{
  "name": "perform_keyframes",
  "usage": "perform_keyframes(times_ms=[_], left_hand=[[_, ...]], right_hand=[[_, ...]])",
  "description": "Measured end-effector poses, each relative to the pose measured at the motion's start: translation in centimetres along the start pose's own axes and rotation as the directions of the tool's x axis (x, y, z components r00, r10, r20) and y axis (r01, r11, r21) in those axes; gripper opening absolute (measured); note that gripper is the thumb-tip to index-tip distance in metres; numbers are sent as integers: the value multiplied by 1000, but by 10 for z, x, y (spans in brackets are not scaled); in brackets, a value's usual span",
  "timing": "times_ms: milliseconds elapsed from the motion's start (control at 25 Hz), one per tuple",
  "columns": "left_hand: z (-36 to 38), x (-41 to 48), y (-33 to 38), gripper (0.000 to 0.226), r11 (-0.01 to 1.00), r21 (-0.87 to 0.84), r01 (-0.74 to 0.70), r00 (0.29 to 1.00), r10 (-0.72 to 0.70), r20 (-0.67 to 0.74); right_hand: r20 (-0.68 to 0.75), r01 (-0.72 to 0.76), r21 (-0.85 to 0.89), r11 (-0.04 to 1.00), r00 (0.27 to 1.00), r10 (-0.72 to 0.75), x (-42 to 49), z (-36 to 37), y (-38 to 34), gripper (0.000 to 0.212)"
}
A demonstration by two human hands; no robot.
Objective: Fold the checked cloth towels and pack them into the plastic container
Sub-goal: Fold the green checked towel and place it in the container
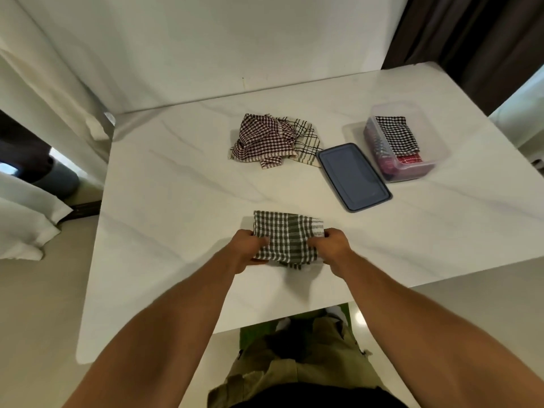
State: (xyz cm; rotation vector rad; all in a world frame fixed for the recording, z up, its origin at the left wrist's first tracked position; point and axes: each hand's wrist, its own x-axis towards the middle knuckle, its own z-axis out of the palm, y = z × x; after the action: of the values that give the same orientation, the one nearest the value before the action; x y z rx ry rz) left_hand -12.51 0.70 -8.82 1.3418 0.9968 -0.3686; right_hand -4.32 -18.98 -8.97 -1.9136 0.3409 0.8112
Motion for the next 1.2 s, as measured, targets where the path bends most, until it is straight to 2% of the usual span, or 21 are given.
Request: perform_keyframes(times_ms=[80,160,240,320,440,520,600,640,720,800,880,960,1080,1120,1200], left_hand=[[1,-3,5,27,994,-109,24,999,-20,39],[2,-6,11,26,971,-237,32,997,-14,79],[3,-7,18,25,947,-320,36,993,2,118],[5,-7,25,25,918,-393,49,990,9,143],[12,-1,33,23,862,-503,65,995,-15,103],[21,5,34,23,873,-483,70,997,-52,51],[30,11,27,26,961,-256,105,991,-123,-57],[35,15,22,31,985,-104,138,980,-151,-129],[41,20,9,49,979,126,160,966,-129,-226],[44,20,1,64,951,275,138,965,-66,-256],[45,21,-3,61,911,394,122,960,-8,-279],[46,20,-4,46,940,327,103,958,-4,-288],[45,11,-1,31,994,-17,108,973,-110,-205],[42,7,-1,30,989,-99,113,978,-128,-163],[38,-1,2,27,965,-228,129,985,-151,-81]], right_hand=[[122,-174,214,961,981,150,-3,-6,-9,29],[266,-305,238,922,934,240,-3,-13,-16,33],[333,-329,233,915,911,243,5,-18,-16,32],[372,-340,324,883,904,212,13,-24,-18,30],[441,-346,437,830,887,138,22,-37,-25,28],[430,-304,335,892,891,143,27,-44,-25,29],[328,-154,16,988,934,141,31,-49,-22,23],[269,-75,-133,988,957,109,33,-53,-19,15],[201,12,-260,965,979,42,39,-61,-14,16],[221,48,-285,957,975,17,43,-67,-13,18],[275,101,-394,913,961,12,44,-67,-10,18],[338,141,-464,874,941,27,42,-65,-11,18],[414,51,-328,943,905,95,39,-66,-10,16],[420,108,-394,913,905,74,39,-67,-9,16],[313,316,-644,697,940,-137,38,-70,0,28]])
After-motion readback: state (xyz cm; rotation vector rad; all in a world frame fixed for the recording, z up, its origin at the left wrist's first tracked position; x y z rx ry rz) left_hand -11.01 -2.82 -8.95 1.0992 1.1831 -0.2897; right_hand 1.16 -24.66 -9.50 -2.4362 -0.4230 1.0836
